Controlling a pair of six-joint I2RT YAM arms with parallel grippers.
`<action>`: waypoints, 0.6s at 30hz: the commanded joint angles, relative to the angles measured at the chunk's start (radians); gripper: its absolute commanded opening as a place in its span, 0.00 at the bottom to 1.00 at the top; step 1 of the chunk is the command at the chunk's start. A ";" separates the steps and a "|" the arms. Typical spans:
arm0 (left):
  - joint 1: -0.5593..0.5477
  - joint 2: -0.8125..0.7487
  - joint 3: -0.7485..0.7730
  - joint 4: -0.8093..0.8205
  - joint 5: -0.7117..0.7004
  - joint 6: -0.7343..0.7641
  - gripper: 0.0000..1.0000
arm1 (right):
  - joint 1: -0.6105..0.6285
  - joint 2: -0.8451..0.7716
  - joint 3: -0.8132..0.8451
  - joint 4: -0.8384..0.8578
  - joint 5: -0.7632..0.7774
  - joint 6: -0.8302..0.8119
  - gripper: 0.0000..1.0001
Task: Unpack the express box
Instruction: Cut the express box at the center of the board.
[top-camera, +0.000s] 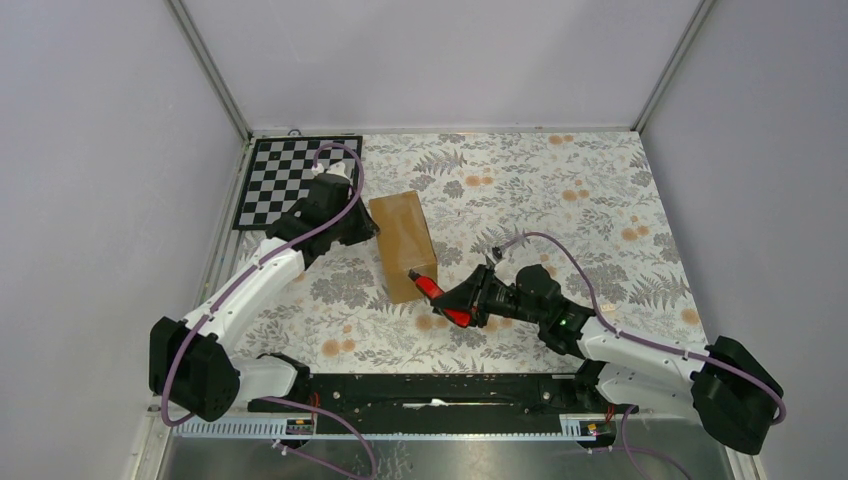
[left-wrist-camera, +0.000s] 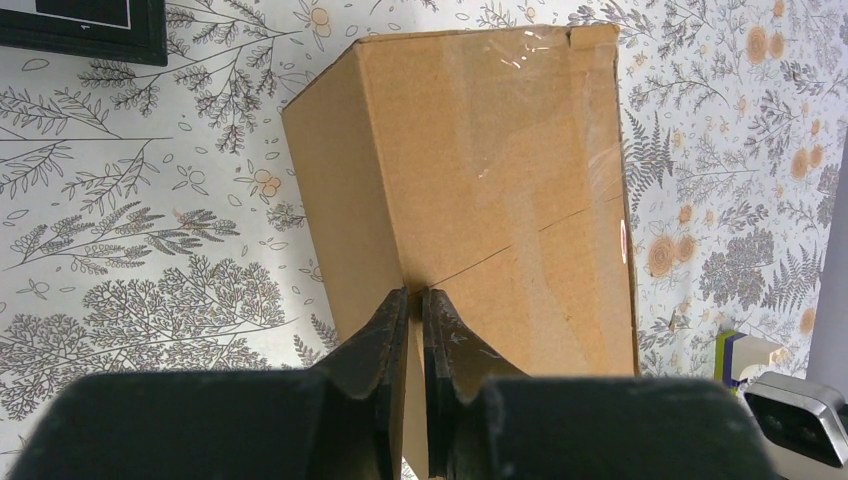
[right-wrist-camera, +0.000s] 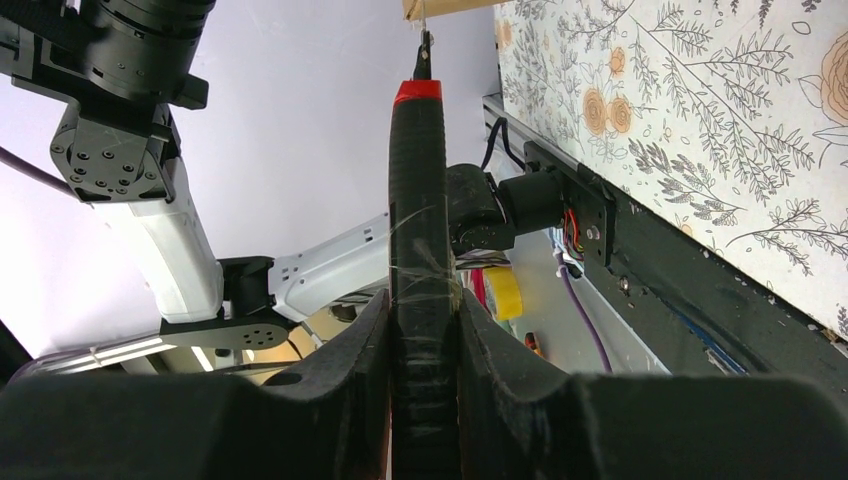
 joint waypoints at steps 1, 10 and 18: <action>0.023 0.042 -0.039 -0.115 -0.057 0.059 0.08 | 0.000 -0.047 -0.008 -0.046 0.070 0.012 0.00; 0.033 0.043 -0.043 -0.115 -0.055 0.071 0.08 | -0.015 -0.127 -0.025 -0.145 0.124 0.004 0.00; 0.036 0.036 -0.029 -0.116 -0.021 0.077 0.08 | -0.030 -0.164 0.043 -0.257 0.132 -0.082 0.00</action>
